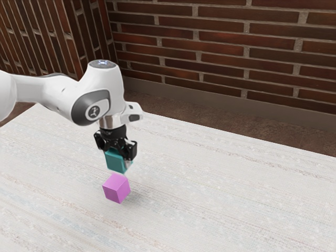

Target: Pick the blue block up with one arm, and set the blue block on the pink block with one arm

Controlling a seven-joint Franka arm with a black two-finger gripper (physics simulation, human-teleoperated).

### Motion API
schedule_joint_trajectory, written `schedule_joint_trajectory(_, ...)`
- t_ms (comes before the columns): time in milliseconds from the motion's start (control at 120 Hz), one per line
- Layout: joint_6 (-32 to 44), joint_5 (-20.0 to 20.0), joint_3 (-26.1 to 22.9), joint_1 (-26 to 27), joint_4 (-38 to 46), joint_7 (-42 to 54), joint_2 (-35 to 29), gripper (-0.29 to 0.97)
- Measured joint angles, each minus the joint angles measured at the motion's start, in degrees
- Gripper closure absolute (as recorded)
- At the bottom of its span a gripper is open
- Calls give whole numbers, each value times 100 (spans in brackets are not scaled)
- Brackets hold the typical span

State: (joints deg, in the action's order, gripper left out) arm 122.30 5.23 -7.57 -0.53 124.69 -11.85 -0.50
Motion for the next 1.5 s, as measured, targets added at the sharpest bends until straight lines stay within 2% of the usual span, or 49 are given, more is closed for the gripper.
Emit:
schedule_joint_trajectory(200, 11, 4, 140, 46, 0, 346, 58, 33)
schedule_joint_trajectory(667, 194, -38, 244, -220, 127, 815, 371, 34)
schedule_joint_trajectory(900, 383, -176, 248, -98, 204, 926, 556, 34)
schedule_joint_trajectory(1500, 551, -190, 255, -143, 314, 862, 563, 34)
